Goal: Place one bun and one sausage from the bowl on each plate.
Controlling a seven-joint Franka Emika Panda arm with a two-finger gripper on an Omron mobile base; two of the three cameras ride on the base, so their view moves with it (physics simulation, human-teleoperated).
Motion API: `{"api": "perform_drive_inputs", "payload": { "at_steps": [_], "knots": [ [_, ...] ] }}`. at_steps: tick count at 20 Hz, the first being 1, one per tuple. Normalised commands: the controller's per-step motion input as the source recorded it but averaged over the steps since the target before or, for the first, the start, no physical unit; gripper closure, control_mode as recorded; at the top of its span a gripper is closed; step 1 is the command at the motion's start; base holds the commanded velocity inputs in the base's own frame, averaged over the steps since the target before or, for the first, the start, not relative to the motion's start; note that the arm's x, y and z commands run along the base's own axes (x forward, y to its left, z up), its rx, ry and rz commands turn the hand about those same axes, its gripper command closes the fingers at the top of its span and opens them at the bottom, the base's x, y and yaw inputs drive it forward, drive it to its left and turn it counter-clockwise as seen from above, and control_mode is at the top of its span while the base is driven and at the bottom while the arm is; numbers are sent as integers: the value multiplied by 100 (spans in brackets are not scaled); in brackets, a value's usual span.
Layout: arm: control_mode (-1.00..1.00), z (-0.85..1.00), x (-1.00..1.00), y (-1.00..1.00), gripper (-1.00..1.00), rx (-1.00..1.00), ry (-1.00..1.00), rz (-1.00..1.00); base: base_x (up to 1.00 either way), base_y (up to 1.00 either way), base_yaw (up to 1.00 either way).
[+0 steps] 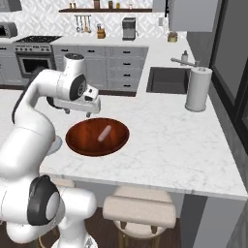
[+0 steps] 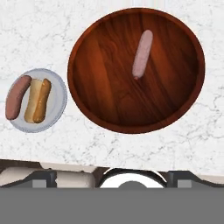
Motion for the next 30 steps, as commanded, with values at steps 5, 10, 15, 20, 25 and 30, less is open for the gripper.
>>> {"api": "perform_drive_inputs", "payload": {
  "at_steps": [5,10,15,20,25,30],
  "knots": [
    [-100,-10,100,-14,-100,-1,0,0,0,0,0],
    [-100,-77,88,0,-100,-8,0,0,0,0,0],
    [-100,-96,35,0,-100,0,0,0,0,0,0],
    [-100,-84,25,0,-100,0,0,0,0,0,0],
    [-100,-49,45,0,-100,0,0,0,0,0,0],
    [-100,-29,28,-1,-100,-1,1,0,0,0,0]
  ]
}}
